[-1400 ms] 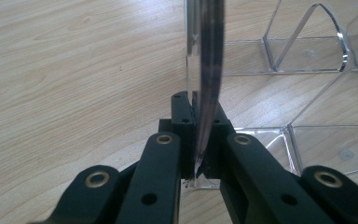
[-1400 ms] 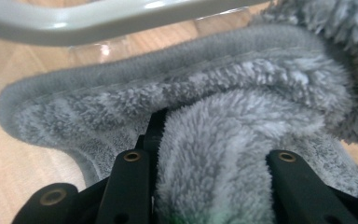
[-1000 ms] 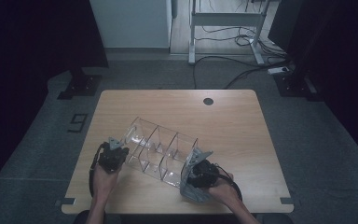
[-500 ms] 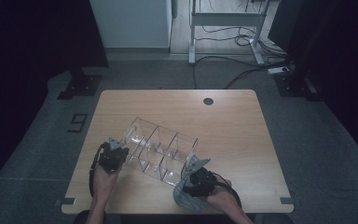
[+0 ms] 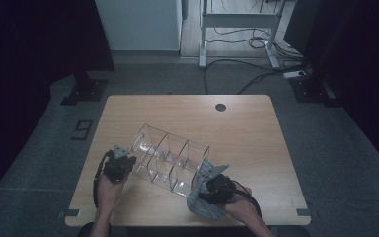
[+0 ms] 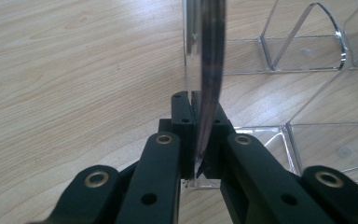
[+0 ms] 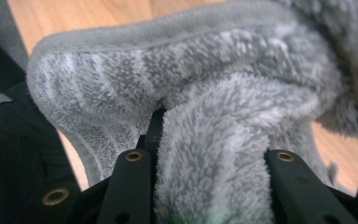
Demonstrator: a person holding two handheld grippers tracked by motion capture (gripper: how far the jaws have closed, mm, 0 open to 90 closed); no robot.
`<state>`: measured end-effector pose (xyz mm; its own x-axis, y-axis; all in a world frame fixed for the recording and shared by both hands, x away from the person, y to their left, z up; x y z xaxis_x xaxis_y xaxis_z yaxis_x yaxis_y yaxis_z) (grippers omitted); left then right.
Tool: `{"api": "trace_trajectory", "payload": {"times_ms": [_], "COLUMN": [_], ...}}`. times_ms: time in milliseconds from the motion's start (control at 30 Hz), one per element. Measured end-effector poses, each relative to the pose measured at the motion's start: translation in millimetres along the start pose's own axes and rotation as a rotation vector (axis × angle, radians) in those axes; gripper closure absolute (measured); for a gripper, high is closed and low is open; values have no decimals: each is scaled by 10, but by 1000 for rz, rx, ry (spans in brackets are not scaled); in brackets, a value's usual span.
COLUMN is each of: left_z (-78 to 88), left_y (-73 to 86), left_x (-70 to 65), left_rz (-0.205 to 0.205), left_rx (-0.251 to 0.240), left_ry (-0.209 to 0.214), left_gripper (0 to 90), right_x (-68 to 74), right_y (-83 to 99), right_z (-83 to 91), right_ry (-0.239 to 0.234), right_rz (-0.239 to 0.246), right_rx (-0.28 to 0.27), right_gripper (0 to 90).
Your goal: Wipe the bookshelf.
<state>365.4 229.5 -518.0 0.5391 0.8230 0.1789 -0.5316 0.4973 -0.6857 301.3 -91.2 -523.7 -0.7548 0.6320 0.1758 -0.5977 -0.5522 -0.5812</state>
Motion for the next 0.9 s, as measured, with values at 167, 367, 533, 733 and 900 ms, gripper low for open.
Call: {"api": "trace_trajectory", "payload": {"times_ms": [167,367,533,733,900], "left_z": [1,-1,-1,-3,-9], "left_y": [5,9,13,17,22], "left_x": [7,12,14,14,14], "left_rz": [-8,-13,-15,-18,-13], "left_rx": [-4,-8,-8,-7,-7], "left_ry": [8,13,17,20,27], "left_gripper": [865,864,864,862,860], "right_x": [-156,-316,-471,-655,-845], "right_y": [-20,-72,-102,-126,-83], "right_z": [117,281,397,545,663], "right_ry": [28,54,82,110,149], "right_rz": [-31,-61,-91,-128,-169], "right_rx": [-33,-77,-112,-150,-169], "right_gripper": [653,653,652,652,652]}}
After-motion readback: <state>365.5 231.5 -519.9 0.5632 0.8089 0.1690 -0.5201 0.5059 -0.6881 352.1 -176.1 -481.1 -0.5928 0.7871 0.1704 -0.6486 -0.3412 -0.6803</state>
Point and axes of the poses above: each handheld gripper's, and its own axes: z roughly backward along the jaws, y roughly out of its underside, x roughly to its left, the point moved 4 cm from there along -z, roughly forward along the jaws, and after that the axes turned 10 degrees about -z, right-handed, at the moved point
